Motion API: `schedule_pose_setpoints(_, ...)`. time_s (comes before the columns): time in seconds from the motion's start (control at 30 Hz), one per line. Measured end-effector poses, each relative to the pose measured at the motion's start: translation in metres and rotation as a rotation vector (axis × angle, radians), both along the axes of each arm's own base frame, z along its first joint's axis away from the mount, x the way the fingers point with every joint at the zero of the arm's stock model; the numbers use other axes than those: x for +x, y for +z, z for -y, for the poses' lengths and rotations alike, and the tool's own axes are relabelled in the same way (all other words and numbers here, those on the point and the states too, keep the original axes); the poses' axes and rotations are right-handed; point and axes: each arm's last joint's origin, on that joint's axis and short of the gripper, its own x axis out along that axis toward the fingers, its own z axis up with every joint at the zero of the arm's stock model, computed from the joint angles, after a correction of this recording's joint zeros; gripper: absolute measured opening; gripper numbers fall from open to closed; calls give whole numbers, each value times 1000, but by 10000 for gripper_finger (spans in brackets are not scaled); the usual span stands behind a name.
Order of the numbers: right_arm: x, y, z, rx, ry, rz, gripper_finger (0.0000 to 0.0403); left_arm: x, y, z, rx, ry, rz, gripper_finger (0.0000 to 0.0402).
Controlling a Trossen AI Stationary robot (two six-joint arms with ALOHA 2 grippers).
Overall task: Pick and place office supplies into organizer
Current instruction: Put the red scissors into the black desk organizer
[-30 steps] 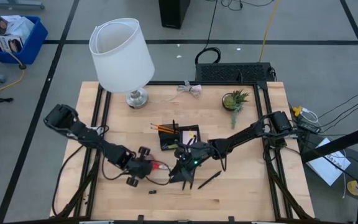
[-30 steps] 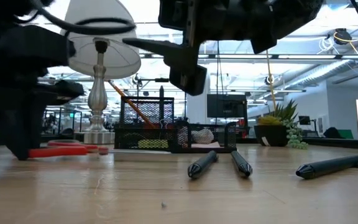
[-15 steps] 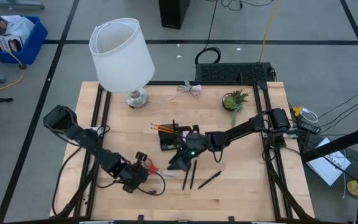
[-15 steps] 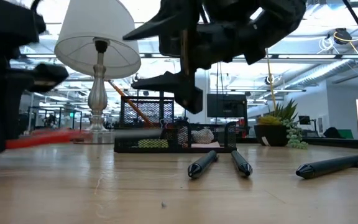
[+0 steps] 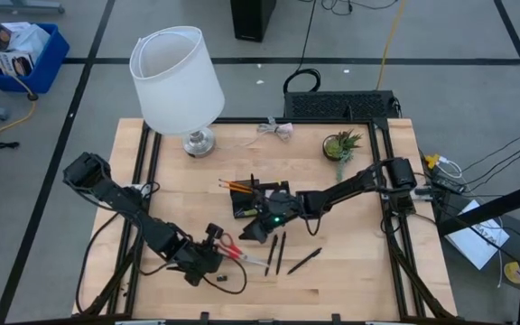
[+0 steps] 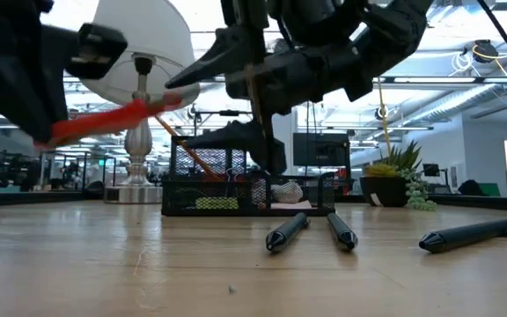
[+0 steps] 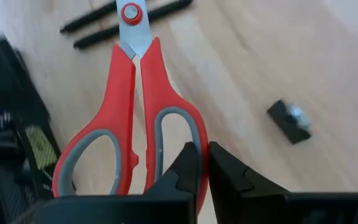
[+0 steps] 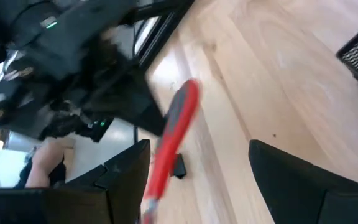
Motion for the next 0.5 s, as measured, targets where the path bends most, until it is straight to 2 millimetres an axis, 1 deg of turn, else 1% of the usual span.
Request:
schedule_pose_setpoints(0.1,2,-2,-1,27,14,18,265,3,5,1,4,-19,14,17)
schedule_pose_setpoints(0.27,5,4,-1,42,17,99,265,7,6,-2,3,-5,18,27)
schedule_pose_setpoints(0.37,7,5,-1,50,12,83,265,8,6,-5,2,-7,13,28)
schedule_pose_setpoints(0.5,8,6,-1,41,14,73,265,12,7,-9,21,-17,23,17)
